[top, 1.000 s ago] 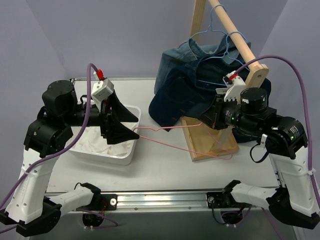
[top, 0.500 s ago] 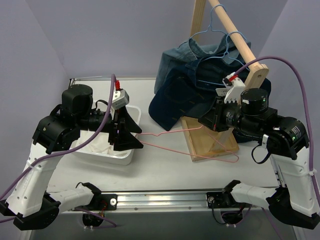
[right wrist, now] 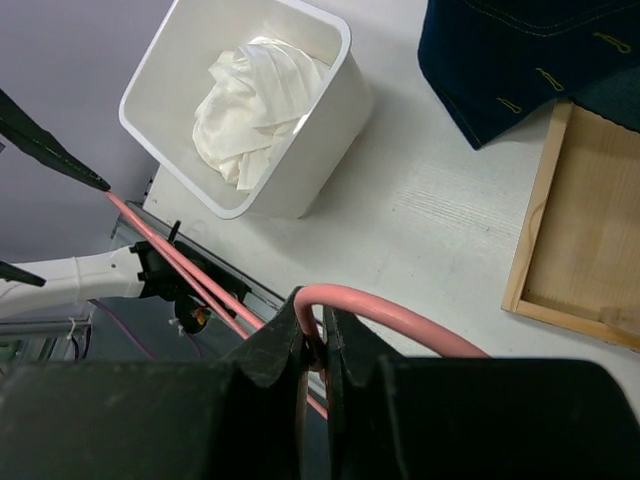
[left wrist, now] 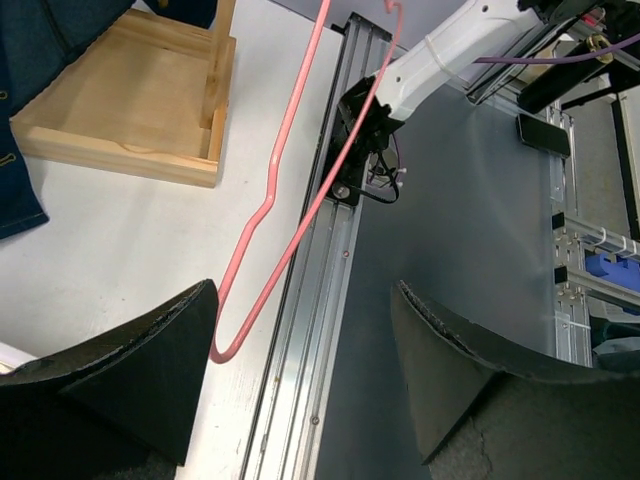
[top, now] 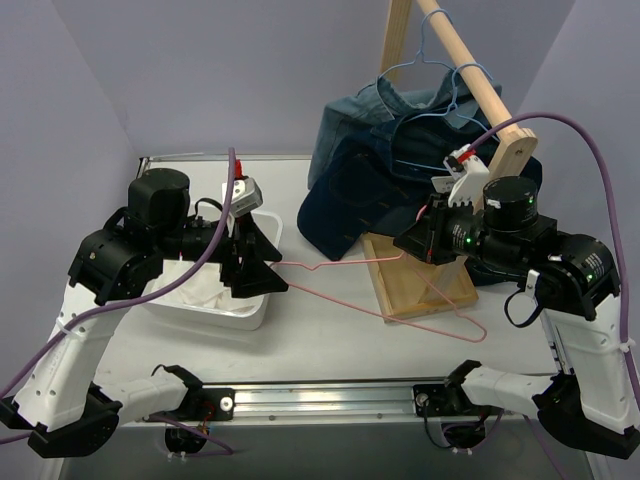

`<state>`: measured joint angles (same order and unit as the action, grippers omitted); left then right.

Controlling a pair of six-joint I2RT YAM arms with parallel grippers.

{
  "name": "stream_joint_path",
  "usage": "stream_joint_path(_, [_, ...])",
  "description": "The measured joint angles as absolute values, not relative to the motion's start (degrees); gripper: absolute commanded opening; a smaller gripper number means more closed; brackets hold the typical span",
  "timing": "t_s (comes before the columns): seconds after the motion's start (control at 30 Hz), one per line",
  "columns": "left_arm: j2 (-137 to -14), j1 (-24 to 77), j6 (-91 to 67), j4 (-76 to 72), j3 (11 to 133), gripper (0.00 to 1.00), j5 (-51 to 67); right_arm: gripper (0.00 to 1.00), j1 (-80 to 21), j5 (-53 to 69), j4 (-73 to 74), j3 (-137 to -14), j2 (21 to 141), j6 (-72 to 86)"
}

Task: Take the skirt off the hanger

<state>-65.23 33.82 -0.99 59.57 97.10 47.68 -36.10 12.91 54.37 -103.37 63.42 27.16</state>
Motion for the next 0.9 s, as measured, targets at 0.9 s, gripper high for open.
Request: stream_joint_path(0.9, [-61.9, 34.0, -1.1, 58.5, 95.4, 0.75, 40.8, 0.0, -36.1, 16.5, 52.9, -104.3, 64.3, 28.4])
